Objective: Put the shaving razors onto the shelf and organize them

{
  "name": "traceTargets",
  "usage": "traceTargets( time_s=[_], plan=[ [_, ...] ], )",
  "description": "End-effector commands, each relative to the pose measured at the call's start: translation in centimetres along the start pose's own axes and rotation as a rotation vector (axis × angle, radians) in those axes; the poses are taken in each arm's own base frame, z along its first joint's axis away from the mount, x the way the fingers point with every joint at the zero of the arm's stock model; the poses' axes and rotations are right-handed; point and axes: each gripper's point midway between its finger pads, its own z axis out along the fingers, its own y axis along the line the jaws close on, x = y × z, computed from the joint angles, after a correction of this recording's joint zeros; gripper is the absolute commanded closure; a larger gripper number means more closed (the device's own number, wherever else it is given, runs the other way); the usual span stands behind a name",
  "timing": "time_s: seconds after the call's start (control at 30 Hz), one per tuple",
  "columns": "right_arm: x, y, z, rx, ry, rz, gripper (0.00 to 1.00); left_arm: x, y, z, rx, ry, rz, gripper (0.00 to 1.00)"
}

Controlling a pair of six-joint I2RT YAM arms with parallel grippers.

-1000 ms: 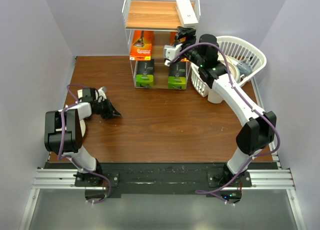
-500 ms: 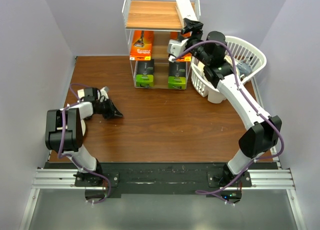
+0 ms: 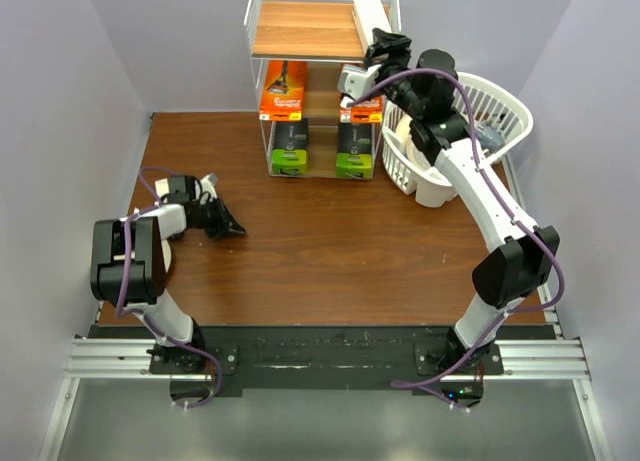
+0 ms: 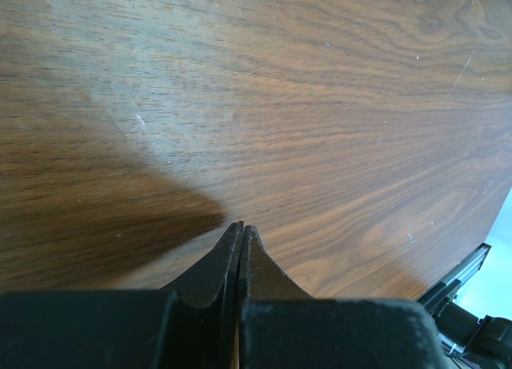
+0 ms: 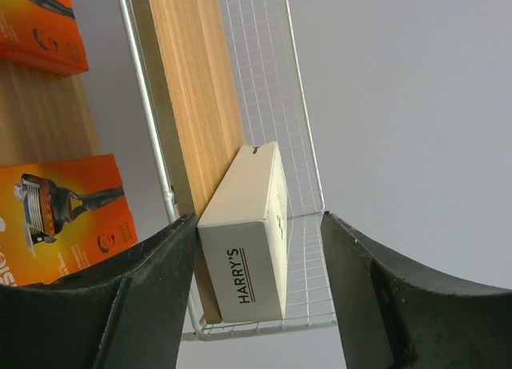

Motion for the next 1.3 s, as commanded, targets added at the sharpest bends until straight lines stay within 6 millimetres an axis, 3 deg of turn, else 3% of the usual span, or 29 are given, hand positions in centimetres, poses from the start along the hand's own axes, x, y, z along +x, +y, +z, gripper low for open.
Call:
traceTargets(
  time_s=[0.0,0.03,0.13,0.3,0.8,1.27],
  plan=[
    [0.2,-2.2,-0.4,0.045,0.020,0.014,0.37,-1.3,-0.9,-0.2,0.027,-0.031,0.060,1.00],
    [0.4,-1.5,-0.3,0.017,0.025,0.026,0.39,-1.3,-0.9,-0.2,0.027,-0.031,0.060,1.00],
    [0.5,-1.4,-0.3,-0.007,0.035,0.058,0.45,-1.3,-1.0,-0.2,0.027,-0.030,0.059,1.00],
    [0.4,-1.4,0.2,-0.051,0.042,0.122,0.62,-1.4,-0.9,-0.2,0.026,-0.033,0.059,1.00],
    [-3.4,-0.2,1.5,-0.077,0.020,0.087,0.61,-1.2,-1.0,-0.4,0.029,-0.037,0.058,1.00],
    [-2.9,-0.5,2.8,-0.035,0.155,0.057,0.60,-1.0,-1.1,-0.4,0.038,-0.035,0.051,1.00]
  ],
)
